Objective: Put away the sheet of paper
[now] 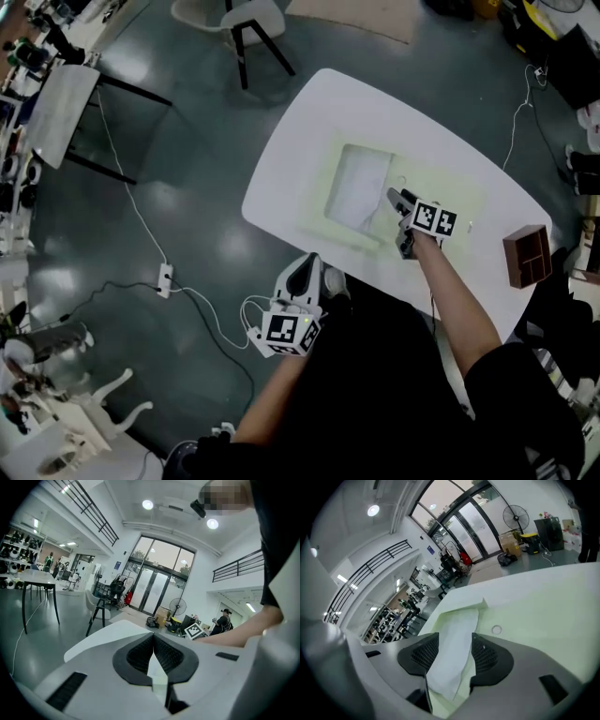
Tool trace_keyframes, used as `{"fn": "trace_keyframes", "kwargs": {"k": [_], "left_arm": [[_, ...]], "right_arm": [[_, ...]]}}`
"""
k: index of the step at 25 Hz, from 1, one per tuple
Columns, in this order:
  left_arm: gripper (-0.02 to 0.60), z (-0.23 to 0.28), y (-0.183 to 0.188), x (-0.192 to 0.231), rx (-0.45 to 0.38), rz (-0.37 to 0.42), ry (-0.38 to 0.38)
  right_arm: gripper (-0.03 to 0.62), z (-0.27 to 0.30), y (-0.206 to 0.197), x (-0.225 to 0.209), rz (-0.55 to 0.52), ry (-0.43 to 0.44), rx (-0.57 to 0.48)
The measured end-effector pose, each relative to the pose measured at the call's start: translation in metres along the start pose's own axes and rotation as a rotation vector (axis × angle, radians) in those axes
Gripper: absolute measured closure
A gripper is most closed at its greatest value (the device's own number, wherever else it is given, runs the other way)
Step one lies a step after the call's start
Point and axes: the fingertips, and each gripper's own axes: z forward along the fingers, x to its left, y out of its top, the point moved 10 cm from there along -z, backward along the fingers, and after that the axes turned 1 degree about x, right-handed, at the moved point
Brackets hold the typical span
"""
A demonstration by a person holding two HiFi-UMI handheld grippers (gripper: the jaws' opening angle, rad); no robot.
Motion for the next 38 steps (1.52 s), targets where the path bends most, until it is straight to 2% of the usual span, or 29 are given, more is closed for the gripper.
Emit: {"fn": "trace_keyframes", "kwargs": {"k": [4,9,14,18,24,29,38], "left_arm": [[0.578,-0.007,-0.004,-0.005,-0.034,0.025,-0.034],[0.578,-0.009,-0.004,-0.012,-0.066,0.023,-0.083],[0.578,0.001,-0.001,-0.024,-0.073,0.048,-0.148],[0.578,0.001,0.001,-0.036,-0.099,0.055,-0.174],[0.578,0.005,-0.003,-0.067,-0.108,0.091,-0.219],[0.578,0.006,-0.005,-0.095,-0.12,0.119,-0.206],[0.578,-0.006,0.005,-0.177,-0.12,0.207,-0.251]], "right_arm": [[0.407,-0.054,0.002,0.013,-0.108,0.029,-0.012],[0.407,-0.121,-0.013,0.035,-0.222,0.057,-0.019],[0.408,-0.177,-0.019,0.064,-0.294,0.069,-0.091],[0.418,-0.206,-0.021,0.072,-0.376,0.045,-0.143],[0.507,-0.255,-0.024,0.059,-0.372,0.01,-0.277],[0.585,-0.297,-0.031,0.048,-0.394,-0.01,-0.346],[0.594,-0.386,-0.05,0.019,-0.412,-0.064,-0.41]]}}
